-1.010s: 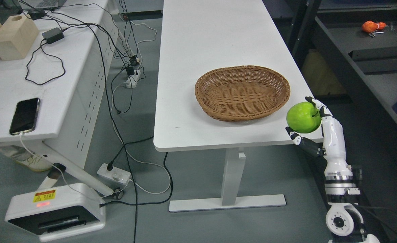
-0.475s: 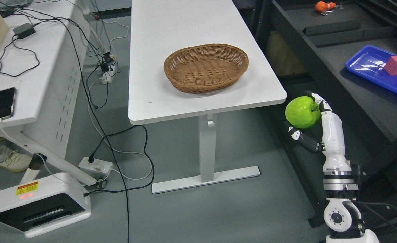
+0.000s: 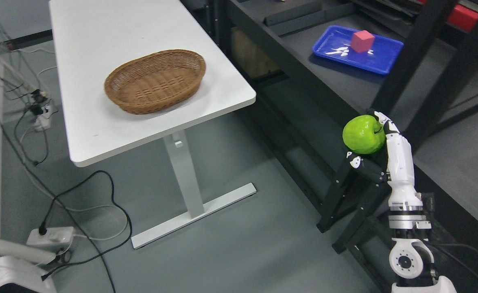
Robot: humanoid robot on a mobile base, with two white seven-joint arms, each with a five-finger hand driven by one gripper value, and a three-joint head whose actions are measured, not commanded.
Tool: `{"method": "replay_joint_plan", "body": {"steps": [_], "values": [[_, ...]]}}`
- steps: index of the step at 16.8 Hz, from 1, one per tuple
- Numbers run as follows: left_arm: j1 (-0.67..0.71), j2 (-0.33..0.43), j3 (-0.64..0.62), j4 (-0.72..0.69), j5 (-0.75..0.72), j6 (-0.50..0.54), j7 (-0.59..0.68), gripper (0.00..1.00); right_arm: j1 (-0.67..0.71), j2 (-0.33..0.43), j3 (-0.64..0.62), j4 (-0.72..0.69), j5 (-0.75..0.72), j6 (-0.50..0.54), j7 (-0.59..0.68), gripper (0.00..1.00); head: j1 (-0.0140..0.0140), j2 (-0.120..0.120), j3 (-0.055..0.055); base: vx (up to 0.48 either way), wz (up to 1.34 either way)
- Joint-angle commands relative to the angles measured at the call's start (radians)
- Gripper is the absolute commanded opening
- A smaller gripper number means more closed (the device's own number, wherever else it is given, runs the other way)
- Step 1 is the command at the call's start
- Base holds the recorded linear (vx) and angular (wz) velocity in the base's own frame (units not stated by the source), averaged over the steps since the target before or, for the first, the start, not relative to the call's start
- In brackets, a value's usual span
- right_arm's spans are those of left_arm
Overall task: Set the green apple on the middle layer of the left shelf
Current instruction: 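Hold the apple in the right hand while the robot turns toward the shelf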
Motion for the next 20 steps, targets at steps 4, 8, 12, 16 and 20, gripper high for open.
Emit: {"method": "replay_joint_plan", "body": {"steps": [4,8,12,16,20], "values": [[0.0,0.017,0.0,0.0,0.0,0.001,0.0,1.0,0.01,-0.016,-0.005,-0.001,0.0,0.001,0.0,0.0,0.0,0.0,0.0,-0.043,-0.81],[0.0,0.017,0.0,0.0,0.0,0.001,0.0,1.0,0.012,-0.016,-0.006,-0.001,0.0,0.004,0.0,0.0,0.0,0.0,0.0,0.008,-0.86],[0.0,0.017,0.0,0.001,0.0,0.001,0.0,1.0,0.012,-0.016,-0.005,-0.001,0.001,0.006,0.0,0.0,0.0,0.0,0.0,0.062,-0.86],[0.0,0.017,0.0,0.0,0.0,0.001,0.0,1.0,0.012,-0.016,-0.005,-0.001,0.0,0.009,0.0,0.0,0.0,0.0,0.0,0.094,-0.67],[0.0,0.017,0.0,0.0,0.0,0.001,0.0,1.0,0.016,-0.016,-0.005,-0.001,0.001,0.012,0.001,0.0,0.0,-0.001,0.0,0.084,-0.47]]}}
